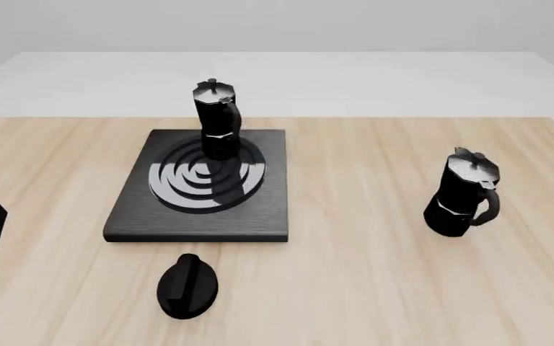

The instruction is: Put both moka pots on the stove.

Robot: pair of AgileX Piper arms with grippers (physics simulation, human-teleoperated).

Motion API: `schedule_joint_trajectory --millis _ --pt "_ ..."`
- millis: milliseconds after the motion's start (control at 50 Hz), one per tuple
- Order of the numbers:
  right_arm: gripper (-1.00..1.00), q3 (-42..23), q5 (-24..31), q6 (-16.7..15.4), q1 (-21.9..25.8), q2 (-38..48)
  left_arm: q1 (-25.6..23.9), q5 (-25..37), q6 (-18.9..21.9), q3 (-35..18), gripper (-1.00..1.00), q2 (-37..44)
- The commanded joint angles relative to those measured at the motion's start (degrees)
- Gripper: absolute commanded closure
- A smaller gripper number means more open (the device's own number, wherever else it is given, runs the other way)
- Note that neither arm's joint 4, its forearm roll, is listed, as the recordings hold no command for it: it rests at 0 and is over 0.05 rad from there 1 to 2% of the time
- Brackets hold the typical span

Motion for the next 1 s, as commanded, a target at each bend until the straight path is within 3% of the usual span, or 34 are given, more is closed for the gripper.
schedule_joint_trajectory --millis 20,360,1000 --pt "-1.00 3.11 -4.75 0.72 0.63 3.36 0.00 0.00 0.00 0.00 -1.00 0.01" --pt "-1.00 6.78 -11.21 1.33 1.77 8.38 0.00 0.01 -0.01 0.00 -1.00 -0.02" --pt "-1.00 9.34 -17.36 1.21 1.63 14.40 0.00 0.00 -0.01 0.00 -1.00 0.01"
